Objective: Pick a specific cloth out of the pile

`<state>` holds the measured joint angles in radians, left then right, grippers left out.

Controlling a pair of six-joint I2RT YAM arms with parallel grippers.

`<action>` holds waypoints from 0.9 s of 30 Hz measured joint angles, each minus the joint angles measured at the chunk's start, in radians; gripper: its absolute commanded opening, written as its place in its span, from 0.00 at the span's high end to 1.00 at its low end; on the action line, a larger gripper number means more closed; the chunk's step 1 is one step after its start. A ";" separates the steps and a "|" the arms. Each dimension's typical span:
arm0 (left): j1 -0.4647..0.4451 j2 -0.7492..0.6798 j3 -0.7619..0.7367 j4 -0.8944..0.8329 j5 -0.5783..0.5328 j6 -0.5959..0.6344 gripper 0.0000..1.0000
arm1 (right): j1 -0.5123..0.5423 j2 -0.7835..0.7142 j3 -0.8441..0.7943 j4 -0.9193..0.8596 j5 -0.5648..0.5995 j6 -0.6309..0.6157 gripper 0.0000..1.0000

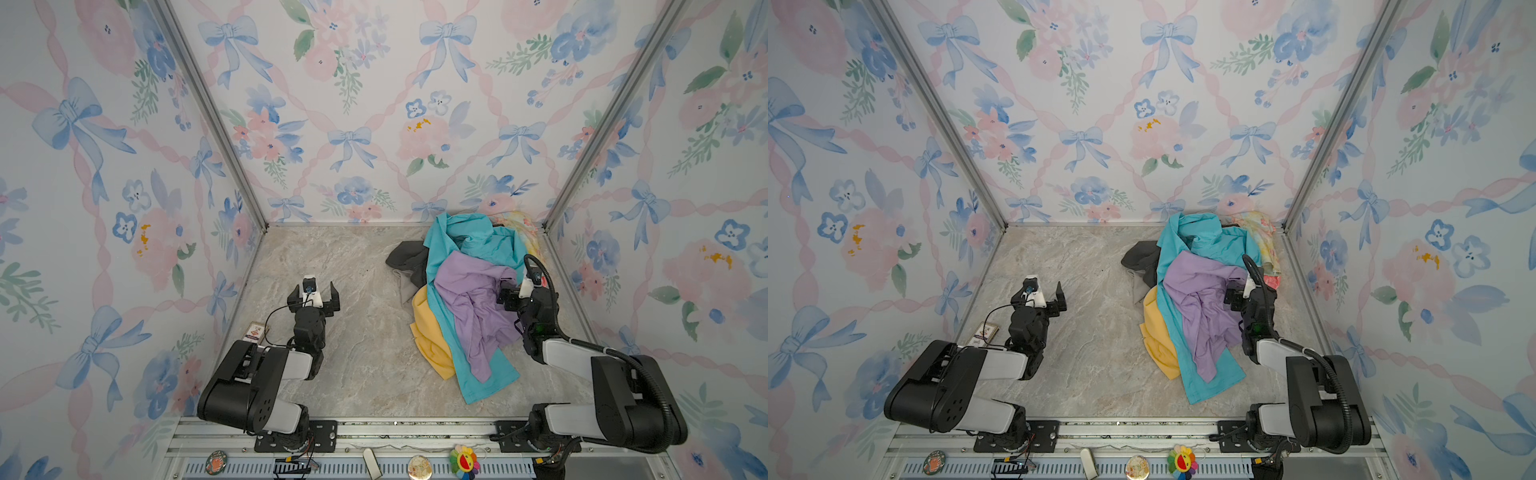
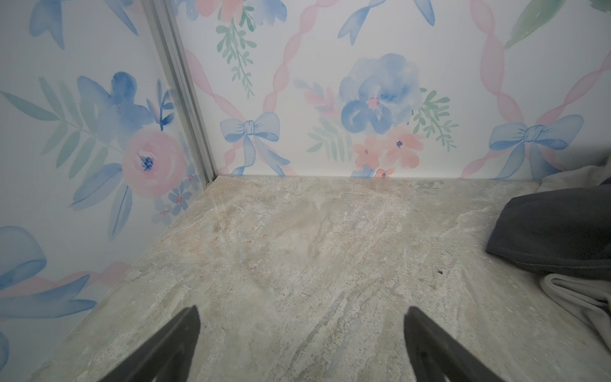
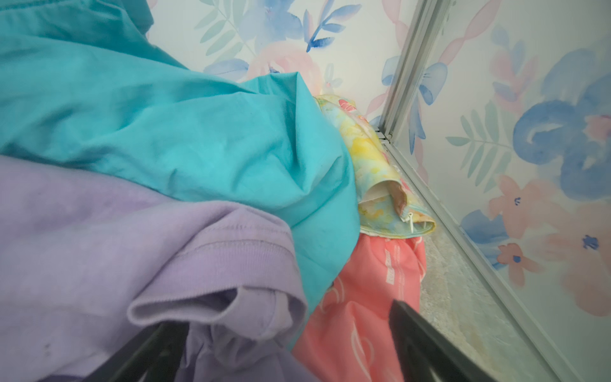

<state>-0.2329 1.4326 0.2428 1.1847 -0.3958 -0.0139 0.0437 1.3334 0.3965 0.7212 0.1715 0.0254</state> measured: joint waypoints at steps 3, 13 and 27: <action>-0.036 -0.038 0.039 -0.071 -0.039 0.017 0.02 | 0.000 -0.055 0.013 -0.089 0.042 0.020 0.03; -0.061 -0.128 0.252 -0.364 -0.019 -0.072 0.02 | -0.005 -0.296 0.079 -0.371 0.251 0.129 0.03; -0.061 -0.107 0.511 -0.690 0.345 -0.331 0.02 | 0.045 -0.319 0.436 -0.862 0.317 0.248 0.03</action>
<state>-0.2943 1.3258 0.7536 0.4942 -0.0509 -0.3447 0.0891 1.0145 0.8326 -0.1410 0.4881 0.2729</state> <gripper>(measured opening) 0.979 0.971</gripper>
